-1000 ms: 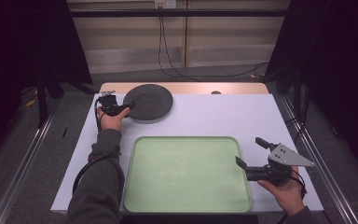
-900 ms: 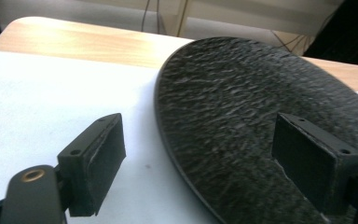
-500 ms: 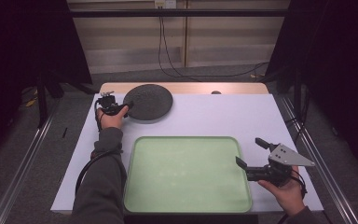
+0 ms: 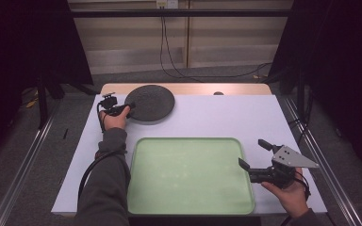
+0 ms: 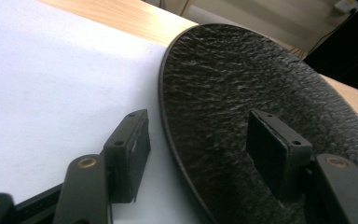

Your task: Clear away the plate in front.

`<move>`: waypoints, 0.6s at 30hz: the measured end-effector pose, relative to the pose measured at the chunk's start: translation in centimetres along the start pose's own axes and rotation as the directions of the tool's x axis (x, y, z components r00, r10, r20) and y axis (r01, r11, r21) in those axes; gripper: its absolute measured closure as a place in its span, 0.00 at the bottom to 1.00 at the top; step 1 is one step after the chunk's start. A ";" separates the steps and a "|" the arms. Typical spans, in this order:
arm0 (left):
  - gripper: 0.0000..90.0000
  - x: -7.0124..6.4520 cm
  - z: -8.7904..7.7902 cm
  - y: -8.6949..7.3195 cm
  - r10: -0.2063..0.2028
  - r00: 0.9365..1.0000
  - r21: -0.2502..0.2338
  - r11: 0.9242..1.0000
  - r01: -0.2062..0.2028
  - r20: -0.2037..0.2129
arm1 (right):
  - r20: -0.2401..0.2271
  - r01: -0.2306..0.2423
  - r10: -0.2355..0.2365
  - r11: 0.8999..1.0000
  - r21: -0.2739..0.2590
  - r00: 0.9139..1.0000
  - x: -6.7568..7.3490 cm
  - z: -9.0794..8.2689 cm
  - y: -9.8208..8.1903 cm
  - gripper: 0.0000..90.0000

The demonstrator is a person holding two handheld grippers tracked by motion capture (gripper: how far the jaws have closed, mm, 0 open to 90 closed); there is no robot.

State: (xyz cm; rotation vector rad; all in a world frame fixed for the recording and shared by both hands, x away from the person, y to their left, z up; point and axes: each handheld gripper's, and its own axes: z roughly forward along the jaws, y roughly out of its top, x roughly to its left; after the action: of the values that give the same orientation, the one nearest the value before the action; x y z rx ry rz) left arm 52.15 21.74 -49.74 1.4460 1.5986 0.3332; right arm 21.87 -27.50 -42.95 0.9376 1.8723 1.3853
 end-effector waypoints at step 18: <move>0.59 0.1 0.2 -0.3 -0.107 0.994 -0.024 0.994 0.106 -0.009 | -0.010 -0.008 0.008 1.000 -0.005 1.000 -0.1 0.0 0.1 0.08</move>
State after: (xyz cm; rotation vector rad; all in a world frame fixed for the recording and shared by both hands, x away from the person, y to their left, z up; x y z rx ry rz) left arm 52.09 21.68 -50.13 1.3374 1.6672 0.2968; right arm 21.96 -27.53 -42.87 0.9382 1.8741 1.4010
